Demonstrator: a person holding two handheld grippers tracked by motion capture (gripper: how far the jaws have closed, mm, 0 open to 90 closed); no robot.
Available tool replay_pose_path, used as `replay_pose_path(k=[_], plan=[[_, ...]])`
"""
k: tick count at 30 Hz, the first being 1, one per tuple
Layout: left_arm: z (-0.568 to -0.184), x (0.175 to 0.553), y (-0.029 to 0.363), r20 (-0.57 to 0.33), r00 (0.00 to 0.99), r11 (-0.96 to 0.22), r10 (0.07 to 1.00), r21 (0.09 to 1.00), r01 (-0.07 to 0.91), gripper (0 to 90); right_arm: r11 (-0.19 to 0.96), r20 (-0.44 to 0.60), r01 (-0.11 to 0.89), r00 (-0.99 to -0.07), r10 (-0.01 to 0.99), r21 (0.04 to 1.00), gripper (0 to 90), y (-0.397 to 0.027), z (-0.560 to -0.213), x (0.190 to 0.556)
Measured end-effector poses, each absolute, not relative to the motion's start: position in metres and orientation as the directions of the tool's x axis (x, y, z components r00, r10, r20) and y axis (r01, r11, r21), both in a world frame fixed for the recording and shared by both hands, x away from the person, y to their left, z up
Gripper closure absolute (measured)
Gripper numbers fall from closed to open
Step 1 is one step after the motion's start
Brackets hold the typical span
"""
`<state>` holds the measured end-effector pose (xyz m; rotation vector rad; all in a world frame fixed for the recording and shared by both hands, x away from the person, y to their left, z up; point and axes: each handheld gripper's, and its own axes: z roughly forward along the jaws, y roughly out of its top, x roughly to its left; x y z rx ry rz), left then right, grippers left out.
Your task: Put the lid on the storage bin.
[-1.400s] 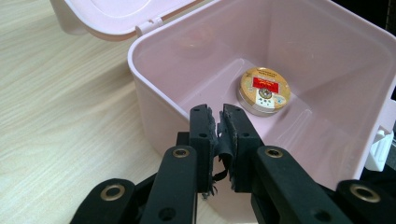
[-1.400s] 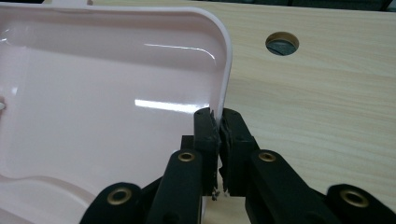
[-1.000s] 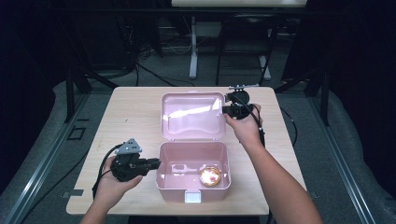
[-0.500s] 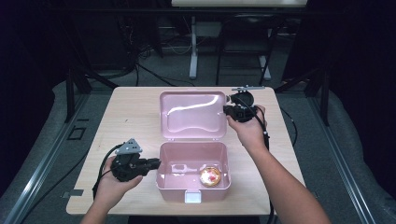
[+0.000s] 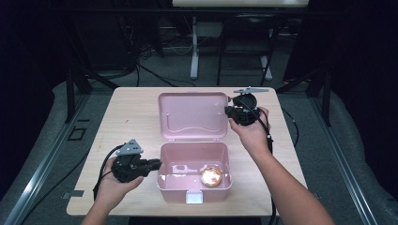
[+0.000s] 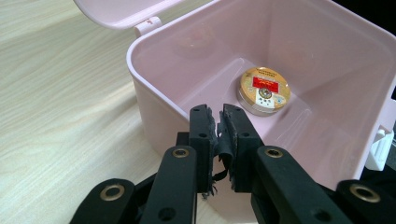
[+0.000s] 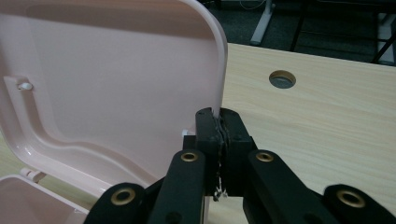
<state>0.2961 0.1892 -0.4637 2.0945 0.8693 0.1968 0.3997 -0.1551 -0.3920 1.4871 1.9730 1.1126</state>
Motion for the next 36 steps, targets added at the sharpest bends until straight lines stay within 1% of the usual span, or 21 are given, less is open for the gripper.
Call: replay_pose_path(k=[6, 12, 22, 28, 36], plan=[[-0.464, 0.296, 0.189, -0.157, 0.748, -0.411, 0.644, 0.755, 0.512, 82.7, 0.102, 0.122, 0.578, -0.335, 0.934, 0.810, 87.6, -0.155, -0.391, 0.394], [-0.464, 0.296, 0.189, -0.161, 0.746, -0.407, 0.646, 0.755, 0.515, 82.6, 0.125, 0.090, 0.550, -0.347, 0.934, 0.826, 87.6, -0.153, -0.389, 0.387], [-0.464, 0.296, 0.189, -0.160, 0.746, -0.407, 0.646, 0.755, 0.514, 82.6, 0.121, 0.095, 0.535, -0.358, 0.929, 0.836, 87.7, -0.155, -0.388, 0.377], [-0.464, 0.296, 0.189, -0.159, 0.746, -0.407, 0.647, 0.755, 0.514, 82.6, 0.140, 0.069, 0.509, -0.368, 0.927, 0.849, 87.7, -0.155, -0.388, 0.368], [-0.464, 0.296, 0.189, -0.157, 0.747, -0.409, 0.647, 0.755, 0.513, 82.6, 0.143, 0.071, 0.490, -0.392, 0.917, 0.860, 87.6, -0.159, -0.388, 0.357]])
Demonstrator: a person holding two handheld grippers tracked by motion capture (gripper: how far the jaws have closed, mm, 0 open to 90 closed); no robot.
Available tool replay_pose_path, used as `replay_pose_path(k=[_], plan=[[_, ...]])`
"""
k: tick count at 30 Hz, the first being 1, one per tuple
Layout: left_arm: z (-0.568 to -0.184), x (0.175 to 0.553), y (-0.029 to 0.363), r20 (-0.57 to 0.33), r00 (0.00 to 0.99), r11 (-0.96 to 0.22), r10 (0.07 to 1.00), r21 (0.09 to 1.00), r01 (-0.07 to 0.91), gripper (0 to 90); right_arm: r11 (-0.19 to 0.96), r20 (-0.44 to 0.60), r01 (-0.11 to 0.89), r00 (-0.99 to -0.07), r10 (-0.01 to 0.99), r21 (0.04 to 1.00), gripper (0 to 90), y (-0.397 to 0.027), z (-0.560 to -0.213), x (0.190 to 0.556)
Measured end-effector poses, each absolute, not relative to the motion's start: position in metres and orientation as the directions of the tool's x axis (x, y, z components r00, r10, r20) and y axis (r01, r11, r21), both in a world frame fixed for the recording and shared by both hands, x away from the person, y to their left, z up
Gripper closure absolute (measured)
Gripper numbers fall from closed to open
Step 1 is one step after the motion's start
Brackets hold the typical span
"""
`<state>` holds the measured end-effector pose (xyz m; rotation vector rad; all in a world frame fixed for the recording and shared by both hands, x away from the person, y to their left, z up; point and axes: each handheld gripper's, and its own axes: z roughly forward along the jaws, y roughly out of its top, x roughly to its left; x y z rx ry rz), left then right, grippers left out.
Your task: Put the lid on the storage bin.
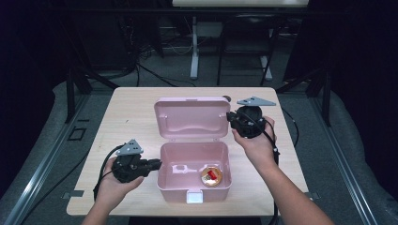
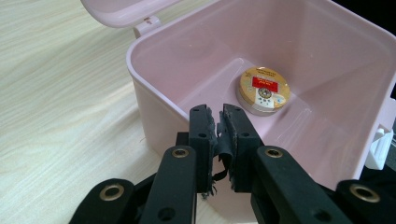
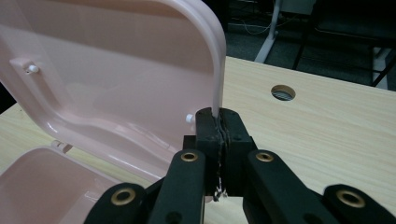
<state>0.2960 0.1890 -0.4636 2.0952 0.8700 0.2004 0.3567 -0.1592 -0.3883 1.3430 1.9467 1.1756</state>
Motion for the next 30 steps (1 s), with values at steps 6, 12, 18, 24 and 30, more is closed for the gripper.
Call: replay_pose_path(k=[6, 12, 18, 24, 30], plan=[[-0.465, 0.296, 0.190, -0.171, 0.741, -0.390, 0.649, 0.761, 0.518, 82.5, 0.150, 0.061, 0.479, -0.397, 0.916, 0.865, 87.4, -0.159, -0.389, 0.350], [-0.464, 0.297, 0.190, -0.175, 0.741, -0.393, 0.648, 0.757, 0.522, 82.6, 0.159, 0.052, 0.470, -0.404, 0.913, 0.868, 87.3, -0.160, -0.389, 0.344], [-0.464, 0.297, 0.191, -0.186, 0.738, -0.386, 0.648, 0.756, 0.529, 82.5, 0.148, 0.062, 0.457, -0.413, 0.909, 0.877, 86.8, -0.162, -0.391, 0.340], [-0.465, 0.298, 0.192, -0.194, 0.737, -0.380, 0.647, 0.756, 0.533, 82.0, 0.141, 0.068, 0.452, -0.415, 0.907, 0.881, 86.5, -0.163, -0.393, 0.336], [-0.466, 0.300, 0.192, -0.184, 0.735, -0.383, 0.653, 0.756, 0.530, 76.7, 0.123, 0.077, 0.435, -0.414, 0.907, 0.892, 86.2, -0.164, -0.395, 0.333]])
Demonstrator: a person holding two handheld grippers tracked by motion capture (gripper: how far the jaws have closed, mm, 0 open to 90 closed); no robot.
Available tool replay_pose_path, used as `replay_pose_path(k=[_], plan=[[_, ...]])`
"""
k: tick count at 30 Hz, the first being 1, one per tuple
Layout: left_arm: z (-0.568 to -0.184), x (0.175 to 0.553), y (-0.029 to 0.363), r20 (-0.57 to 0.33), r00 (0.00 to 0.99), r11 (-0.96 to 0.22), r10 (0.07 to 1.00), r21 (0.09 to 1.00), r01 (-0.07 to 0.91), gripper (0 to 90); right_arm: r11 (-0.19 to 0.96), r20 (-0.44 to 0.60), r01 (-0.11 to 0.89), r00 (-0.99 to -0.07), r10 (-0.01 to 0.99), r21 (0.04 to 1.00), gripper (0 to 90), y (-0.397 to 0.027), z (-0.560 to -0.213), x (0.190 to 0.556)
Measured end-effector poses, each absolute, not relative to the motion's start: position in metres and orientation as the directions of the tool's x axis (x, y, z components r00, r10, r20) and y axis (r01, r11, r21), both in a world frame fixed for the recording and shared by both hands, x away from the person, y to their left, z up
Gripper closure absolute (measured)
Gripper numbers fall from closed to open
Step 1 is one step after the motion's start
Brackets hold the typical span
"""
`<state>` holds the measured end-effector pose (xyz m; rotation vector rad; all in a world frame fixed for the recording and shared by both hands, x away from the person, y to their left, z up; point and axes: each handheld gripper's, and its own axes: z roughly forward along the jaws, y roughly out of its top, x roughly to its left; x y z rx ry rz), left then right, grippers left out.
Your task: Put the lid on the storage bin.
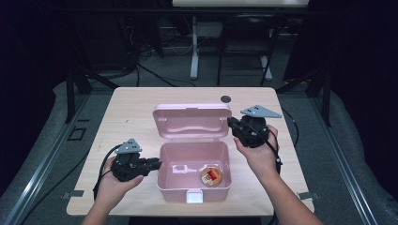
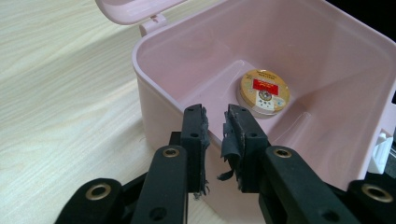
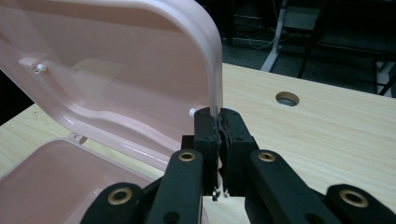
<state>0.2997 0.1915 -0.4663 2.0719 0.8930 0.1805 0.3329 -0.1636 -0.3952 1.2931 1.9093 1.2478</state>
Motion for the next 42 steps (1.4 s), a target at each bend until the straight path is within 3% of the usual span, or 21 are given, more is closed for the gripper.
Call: replay_pose_path(k=[8, 42], plan=[[-0.461, 0.302, 0.195, -0.151, 0.705, -0.350, 0.693, 0.785, 0.511, 68.6, 0.109, 0.081, 0.412, -0.419, 0.905, 0.905, 85.8, -0.165, -0.399, 0.329], [-0.411, 0.317, 0.201, -0.112, 0.656, -0.276, 0.746, 0.845, 0.458, 61.4, 0.119, 0.072, 0.405, -0.427, 0.901, 0.906, 85.5, -0.166, -0.401, 0.322]])
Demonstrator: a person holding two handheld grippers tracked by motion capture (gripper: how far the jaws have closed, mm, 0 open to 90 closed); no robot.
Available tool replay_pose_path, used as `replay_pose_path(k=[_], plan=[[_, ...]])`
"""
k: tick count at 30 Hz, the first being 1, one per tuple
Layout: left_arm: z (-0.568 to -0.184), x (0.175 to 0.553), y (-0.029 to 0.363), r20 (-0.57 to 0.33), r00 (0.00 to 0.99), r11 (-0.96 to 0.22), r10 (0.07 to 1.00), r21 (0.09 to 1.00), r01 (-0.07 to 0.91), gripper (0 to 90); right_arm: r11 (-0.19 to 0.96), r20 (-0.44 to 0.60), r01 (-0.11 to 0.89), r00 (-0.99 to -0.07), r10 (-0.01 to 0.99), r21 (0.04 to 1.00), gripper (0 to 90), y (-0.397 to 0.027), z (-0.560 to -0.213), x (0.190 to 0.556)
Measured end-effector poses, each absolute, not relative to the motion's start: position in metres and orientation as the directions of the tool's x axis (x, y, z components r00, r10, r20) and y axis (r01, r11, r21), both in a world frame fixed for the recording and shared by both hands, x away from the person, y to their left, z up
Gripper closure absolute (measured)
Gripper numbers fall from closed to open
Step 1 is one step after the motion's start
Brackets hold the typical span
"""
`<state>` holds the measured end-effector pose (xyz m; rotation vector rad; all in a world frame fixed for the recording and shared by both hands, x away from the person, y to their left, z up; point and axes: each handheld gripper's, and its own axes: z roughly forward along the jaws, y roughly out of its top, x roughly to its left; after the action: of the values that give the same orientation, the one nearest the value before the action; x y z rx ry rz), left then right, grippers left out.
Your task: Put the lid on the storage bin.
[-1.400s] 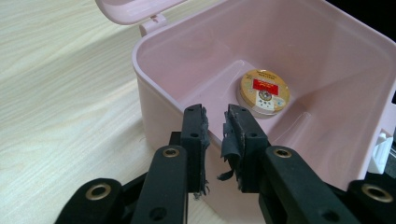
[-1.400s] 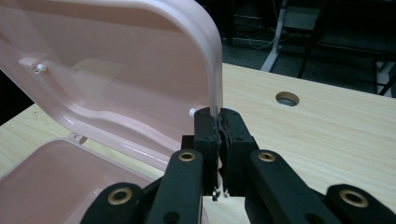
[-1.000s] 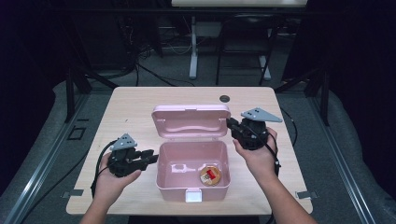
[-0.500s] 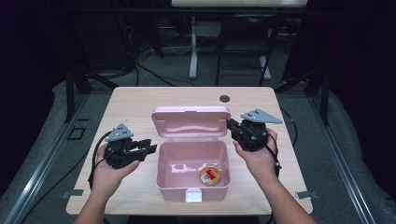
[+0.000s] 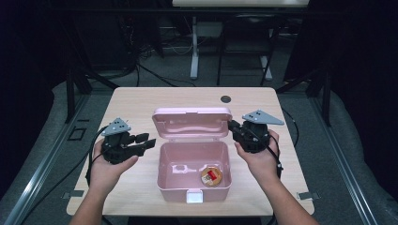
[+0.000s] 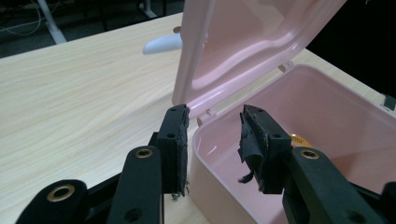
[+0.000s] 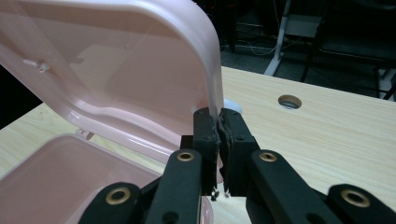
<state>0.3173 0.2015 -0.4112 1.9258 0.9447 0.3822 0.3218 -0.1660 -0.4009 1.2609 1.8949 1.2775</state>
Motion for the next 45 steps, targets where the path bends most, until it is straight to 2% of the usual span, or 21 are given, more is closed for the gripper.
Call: replay_pose_path(k=[21, 41, 45], plan=[[-0.381, 0.328, 0.192, -0.053, 0.636, -0.255, 0.770, 0.888, 0.383, 61.1, 0.114, 0.082, 0.407, -0.434, 0.897, 0.907, 85.2, -0.167, -0.402, 0.320], [-0.376, 0.329, 0.186, -0.050, 0.642, -0.241, 0.765, 0.902, 0.358, 79.0, 0.106, 0.089, 0.400, -0.439, 0.894, 0.910, 84.7, -0.168, -0.405, 0.315], [-0.376, 0.328, 0.185, -0.039, 0.639, -0.248, 0.769, 0.902, 0.353, 79.8, 0.107, 0.090, 0.402, -0.441, 0.893, 0.909, 84.7, -0.169, -0.405, 0.315]])
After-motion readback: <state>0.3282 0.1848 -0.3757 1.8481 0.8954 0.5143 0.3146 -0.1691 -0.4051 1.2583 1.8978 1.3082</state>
